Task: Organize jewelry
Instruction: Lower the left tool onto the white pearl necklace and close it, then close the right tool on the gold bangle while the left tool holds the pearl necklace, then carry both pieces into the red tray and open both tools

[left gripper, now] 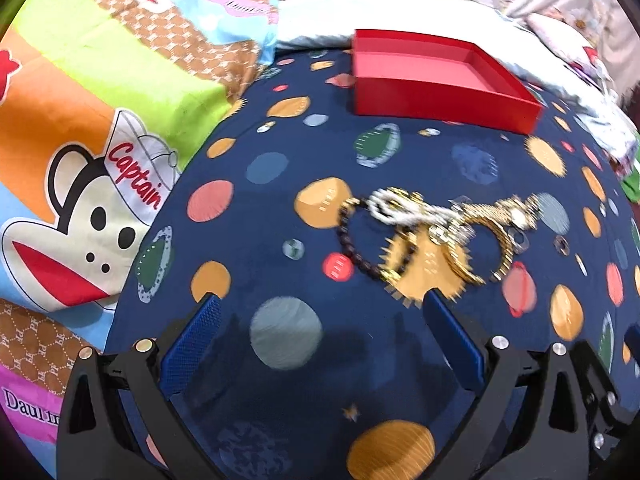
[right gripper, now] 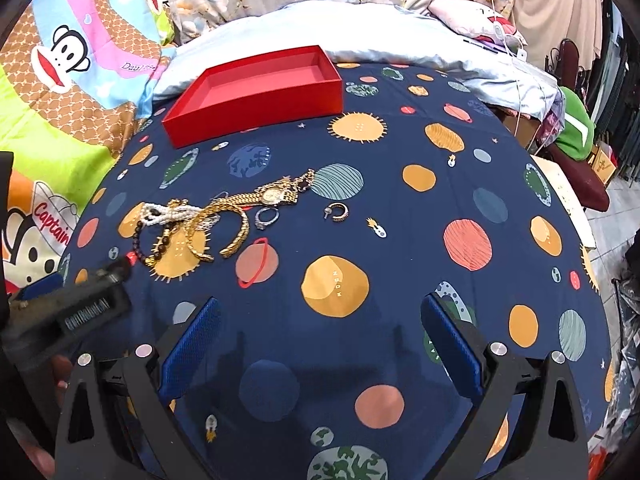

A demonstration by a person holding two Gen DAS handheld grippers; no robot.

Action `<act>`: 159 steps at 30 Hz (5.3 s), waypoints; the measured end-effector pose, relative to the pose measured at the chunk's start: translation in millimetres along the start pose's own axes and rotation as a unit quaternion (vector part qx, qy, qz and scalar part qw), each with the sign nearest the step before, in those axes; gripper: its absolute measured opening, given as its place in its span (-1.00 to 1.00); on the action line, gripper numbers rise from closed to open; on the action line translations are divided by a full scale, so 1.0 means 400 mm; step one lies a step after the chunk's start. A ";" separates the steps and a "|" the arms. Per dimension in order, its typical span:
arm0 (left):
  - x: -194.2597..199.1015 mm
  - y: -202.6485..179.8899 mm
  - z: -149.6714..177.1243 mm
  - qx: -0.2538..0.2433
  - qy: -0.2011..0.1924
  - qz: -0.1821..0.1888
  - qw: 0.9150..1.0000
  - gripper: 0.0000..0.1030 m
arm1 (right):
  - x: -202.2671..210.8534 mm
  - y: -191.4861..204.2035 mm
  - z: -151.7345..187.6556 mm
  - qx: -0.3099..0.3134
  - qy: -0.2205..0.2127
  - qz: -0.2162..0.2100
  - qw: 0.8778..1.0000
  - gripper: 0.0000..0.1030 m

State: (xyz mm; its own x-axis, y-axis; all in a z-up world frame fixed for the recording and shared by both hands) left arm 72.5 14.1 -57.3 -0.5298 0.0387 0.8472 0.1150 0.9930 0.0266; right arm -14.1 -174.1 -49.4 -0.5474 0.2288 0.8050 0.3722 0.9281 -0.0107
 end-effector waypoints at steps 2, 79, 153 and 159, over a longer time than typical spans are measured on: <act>-0.017 0.014 -0.018 0.012 0.002 -0.003 1.000 0.91 | -0.013 -0.008 -0.005 -0.003 0.004 0.002 1.000 0.90; 0.058 0.063 -0.045 0.028 0.007 0.160 0.987 -0.87 | -0.170 0.183 -0.067 0.057 0.045 -0.083 0.994 0.01; 0.104 -0.132 -0.338 -0.034 -0.062 0.234 0.970 -0.86 | -0.081 0.024 -0.395 0.018 -0.036 -0.157 0.987 0.06; 0.031 -0.194 -0.568 -0.042 -0.088 0.246 0.964 -0.86 | -0.193 0.058 -0.630 0.027 -0.053 -0.158 0.986 0.07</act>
State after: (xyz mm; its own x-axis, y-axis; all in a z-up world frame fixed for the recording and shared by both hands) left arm 248.0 -88.0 71.8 -0.5268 0.5291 0.6652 0.4526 0.8371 -0.3074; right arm 225.7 -244.4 37.9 -0.7058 -0.0464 0.7069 0.1330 0.9714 0.1966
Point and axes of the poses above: each gripper's, at about its wrist camera, not at the fingertips, and x roughly against the way its jaws point, y to its left, z to its underside, the point moved 5 cm from there along -x, roughly the way its jaws point, and after that the axes turned 3 degrees about z, right-handed, at the moved point
